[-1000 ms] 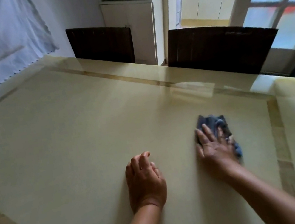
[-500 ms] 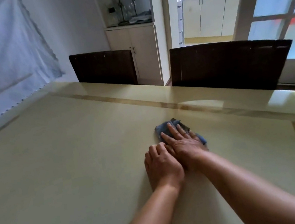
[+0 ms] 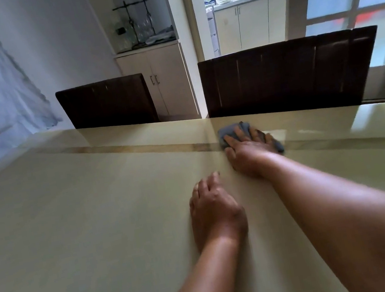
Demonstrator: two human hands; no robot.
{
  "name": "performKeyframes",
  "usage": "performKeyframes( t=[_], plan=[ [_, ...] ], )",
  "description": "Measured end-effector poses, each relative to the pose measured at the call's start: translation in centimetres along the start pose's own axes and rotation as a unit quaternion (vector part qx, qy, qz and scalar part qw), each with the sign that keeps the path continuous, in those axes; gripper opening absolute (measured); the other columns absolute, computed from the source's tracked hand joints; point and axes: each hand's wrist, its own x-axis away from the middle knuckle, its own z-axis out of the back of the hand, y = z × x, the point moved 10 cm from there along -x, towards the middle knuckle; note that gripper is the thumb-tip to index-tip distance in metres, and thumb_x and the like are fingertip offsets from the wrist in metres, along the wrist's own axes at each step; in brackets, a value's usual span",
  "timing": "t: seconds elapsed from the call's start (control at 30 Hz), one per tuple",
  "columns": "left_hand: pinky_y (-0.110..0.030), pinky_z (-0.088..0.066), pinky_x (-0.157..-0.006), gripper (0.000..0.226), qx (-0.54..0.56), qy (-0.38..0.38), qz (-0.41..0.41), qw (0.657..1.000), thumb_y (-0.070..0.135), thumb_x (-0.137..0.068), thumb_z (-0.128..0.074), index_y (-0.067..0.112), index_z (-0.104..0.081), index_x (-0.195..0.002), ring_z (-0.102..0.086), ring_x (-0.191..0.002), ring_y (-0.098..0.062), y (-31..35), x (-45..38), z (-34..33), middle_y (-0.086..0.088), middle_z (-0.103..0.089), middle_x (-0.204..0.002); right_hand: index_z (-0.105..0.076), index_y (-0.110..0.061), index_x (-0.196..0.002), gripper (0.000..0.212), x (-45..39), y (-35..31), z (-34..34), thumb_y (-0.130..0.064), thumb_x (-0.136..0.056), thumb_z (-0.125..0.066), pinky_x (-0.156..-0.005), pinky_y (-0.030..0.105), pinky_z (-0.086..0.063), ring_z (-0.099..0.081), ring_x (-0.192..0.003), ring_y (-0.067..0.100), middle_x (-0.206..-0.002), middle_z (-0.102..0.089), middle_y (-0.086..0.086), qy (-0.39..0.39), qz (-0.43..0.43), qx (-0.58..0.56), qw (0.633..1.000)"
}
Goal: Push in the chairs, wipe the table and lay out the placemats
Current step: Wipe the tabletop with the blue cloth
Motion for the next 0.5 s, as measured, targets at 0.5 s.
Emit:
performKeyframes(
  t=[0.5],
  plan=[
    [-0.030, -0.025, -0.111, 0.044, -0.027, -0.038, -0.073, 0.996, 0.053, -0.087, -0.046, 0.029, -0.061, -0.120, -0.038, -0.132, -0.014, 2.1, 0.8, -0.1, 0.007, -0.049, -0.140, -0.005, -0.034, -0.151, 0.054, 5.8, 14.2, 3.0, -0.045, -0.100, -0.019, -0.118, 0.048, 0.002, 0.009, -0.147, 0.029, -0.160, 0.012, -0.006, 0.035, -0.171, 0.029, 0.984]
  ],
)
